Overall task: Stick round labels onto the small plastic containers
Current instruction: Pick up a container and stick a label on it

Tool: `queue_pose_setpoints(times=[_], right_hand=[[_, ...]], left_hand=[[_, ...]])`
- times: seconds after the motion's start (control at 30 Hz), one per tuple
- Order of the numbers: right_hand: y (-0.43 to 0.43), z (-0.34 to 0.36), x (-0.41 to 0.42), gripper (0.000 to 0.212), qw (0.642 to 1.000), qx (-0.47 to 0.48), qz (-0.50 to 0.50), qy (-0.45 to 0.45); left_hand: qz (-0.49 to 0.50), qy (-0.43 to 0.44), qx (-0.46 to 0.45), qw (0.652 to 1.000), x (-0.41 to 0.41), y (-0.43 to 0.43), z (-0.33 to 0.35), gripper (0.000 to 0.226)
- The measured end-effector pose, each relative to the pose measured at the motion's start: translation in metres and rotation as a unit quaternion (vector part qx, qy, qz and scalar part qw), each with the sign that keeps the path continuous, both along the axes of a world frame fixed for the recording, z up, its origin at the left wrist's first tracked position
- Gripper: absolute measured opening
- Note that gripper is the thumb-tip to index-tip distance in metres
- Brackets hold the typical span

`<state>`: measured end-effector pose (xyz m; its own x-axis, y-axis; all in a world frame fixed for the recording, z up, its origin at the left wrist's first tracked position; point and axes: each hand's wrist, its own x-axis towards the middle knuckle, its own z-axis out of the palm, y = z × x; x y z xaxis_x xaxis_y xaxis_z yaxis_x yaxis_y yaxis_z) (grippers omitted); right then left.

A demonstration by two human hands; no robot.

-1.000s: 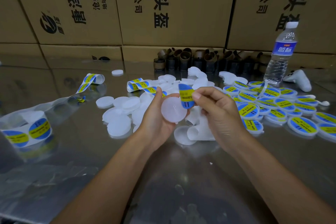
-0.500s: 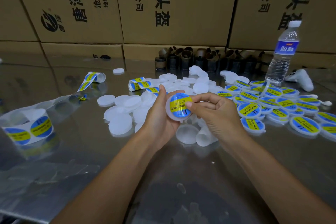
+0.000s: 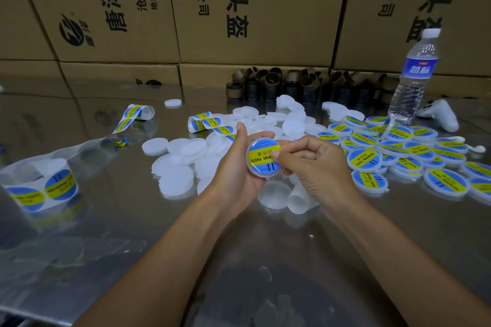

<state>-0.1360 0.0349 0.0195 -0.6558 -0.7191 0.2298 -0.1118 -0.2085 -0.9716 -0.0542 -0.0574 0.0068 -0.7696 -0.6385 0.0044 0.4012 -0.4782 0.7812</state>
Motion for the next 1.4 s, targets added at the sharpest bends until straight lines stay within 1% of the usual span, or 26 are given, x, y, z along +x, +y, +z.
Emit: queue_pose_setpoints(times=[0.23, 0.4, 0.47, 0.6, 0.83, 1.0, 1.1, 1.2, 1.33, 1.4], right_hand=[[0.000, 0.000, -0.001, 0.017, 1.000, 0.000, -0.002, -0.002], [-0.001, -0.001, -0.002, 0.017, 1.000, -0.002, -0.002, -0.008], [-0.001, -0.002, -0.002, 0.017, 1.000, -0.002, -0.004, -0.007], [-0.001, -0.002, -0.003, 0.018, 1.000, -0.009, -0.001, -0.007], [-0.002, -0.003, -0.004, 0.018, 1.000, -0.015, -0.021, -0.001], [-0.002, -0.006, -0.003, 0.019, 0.993, -0.011, -0.068, 0.094], [-0.003, -0.009, -0.002, 0.021, 0.986, -0.009, -0.093, 0.141], [-0.005, -0.012, -0.003, 0.023, 0.975, -0.002, -0.122, 0.185], [-0.006, -0.015, -0.003, 0.022, 0.950, 0.018, -0.160, 0.269], [-0.005, -0.017, -0.003, 0.023, 0.931, 0.044, -0.170, 0.321]], left_hand=[[-0.014, 0.010, -0.008, 1.000, 0.000, 0.002, 0.002, 0.048], [-0.028, 0.032, -0.041, 0.998, 0.001, 0.006, 0.003, 0.024], [-0.034, 0.040, -0.064, 0.997, 0.002, 0.007, 0.003, 0.022], [-0.032, 0.045, -0.072, 0.996, 0.001, 0.004, 0.001, 0.014], [-0.033, 0.034, -0.111, 0.993, 0.002, 0.002, -0.003, 0.020], [-0.042, 0.040, -0.120, 0.991, 0.002, 0.005, -0.003, 0.024], [-0.045, 0.038, -0.123, 0.991, 0.001, 0.006, -0.003, 0.035], [-0.052, 0.042, -0.113, 0.991, 0.001, 0.005, -0.004, 0.038], [-0.061, 0.041, -0.123, 0.990, -0.001, 0.005, -0.006, 0.036], [-0.066, 0.052, -0.122, 0.989, 0.000, 0.005, -0.006, 0.037]])
